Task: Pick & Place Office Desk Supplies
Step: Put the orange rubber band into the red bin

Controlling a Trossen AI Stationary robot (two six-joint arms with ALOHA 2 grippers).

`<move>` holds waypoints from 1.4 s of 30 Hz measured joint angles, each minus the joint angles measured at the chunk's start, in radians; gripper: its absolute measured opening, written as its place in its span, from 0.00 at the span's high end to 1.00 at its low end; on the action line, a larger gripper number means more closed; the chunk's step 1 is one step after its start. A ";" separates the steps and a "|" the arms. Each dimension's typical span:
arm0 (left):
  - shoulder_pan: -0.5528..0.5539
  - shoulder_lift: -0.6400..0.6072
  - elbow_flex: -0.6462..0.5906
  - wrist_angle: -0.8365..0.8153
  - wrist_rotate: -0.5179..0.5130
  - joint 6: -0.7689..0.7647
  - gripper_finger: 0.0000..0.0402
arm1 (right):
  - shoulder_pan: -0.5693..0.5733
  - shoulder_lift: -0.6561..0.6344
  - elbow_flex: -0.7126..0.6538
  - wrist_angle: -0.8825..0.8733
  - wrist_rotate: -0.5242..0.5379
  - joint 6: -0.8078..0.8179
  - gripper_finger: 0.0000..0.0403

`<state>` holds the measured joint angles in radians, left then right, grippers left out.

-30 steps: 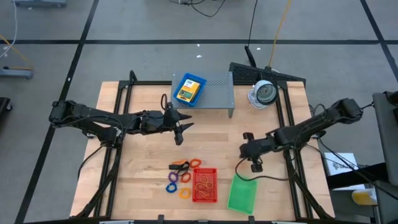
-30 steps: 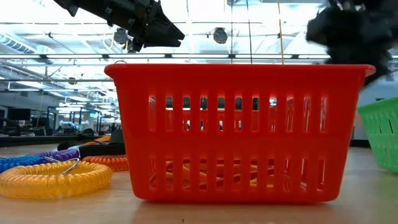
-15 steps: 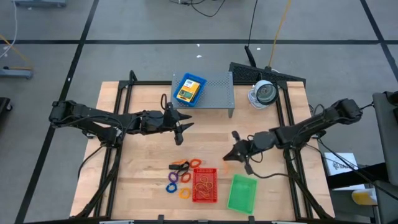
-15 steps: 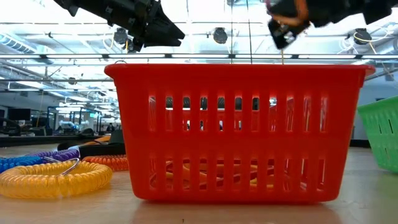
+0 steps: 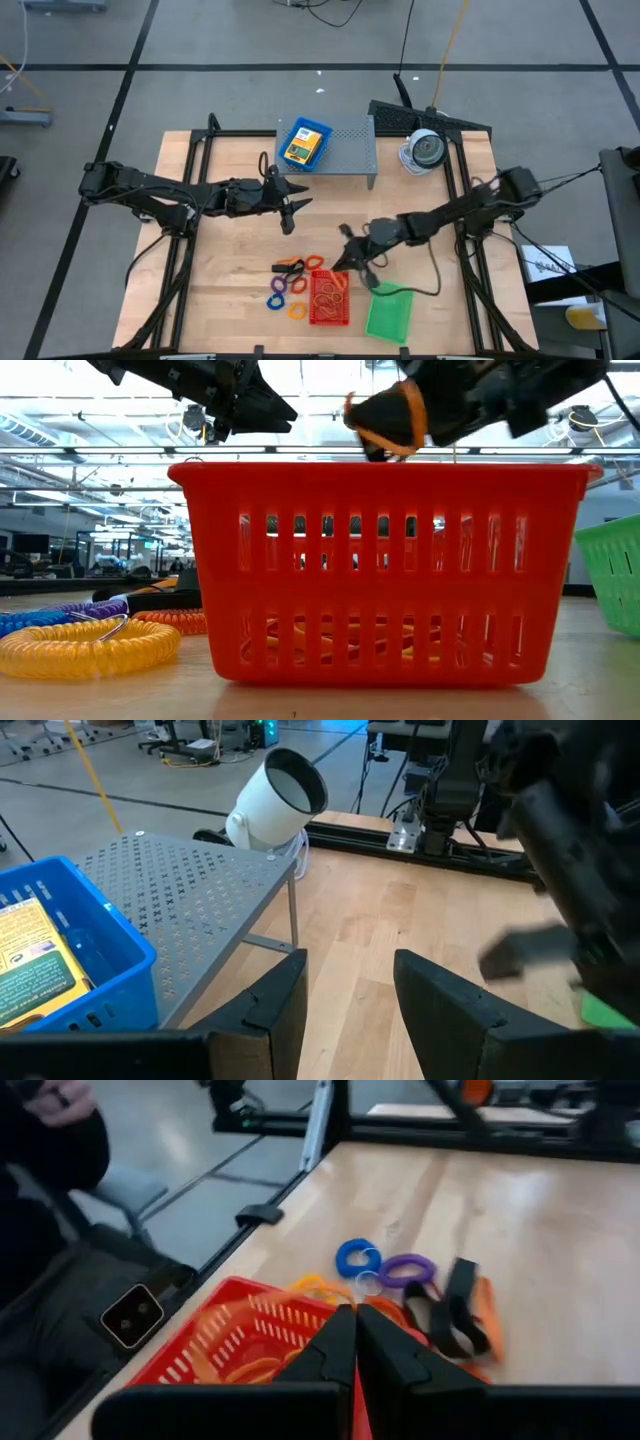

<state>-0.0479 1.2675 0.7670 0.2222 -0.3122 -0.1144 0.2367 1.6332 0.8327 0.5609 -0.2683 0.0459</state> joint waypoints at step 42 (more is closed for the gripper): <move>0.001 0.000 0.000 0.014 0.053 0.001 0.61 | 0.009 0.213 0.110 0.012 -0.103 0.047 0.82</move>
<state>-0.0471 1.2675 0.7670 0.2367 -0.2596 -0.1134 0.2457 1.8462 0.9428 0.5724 -0.3710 0.0929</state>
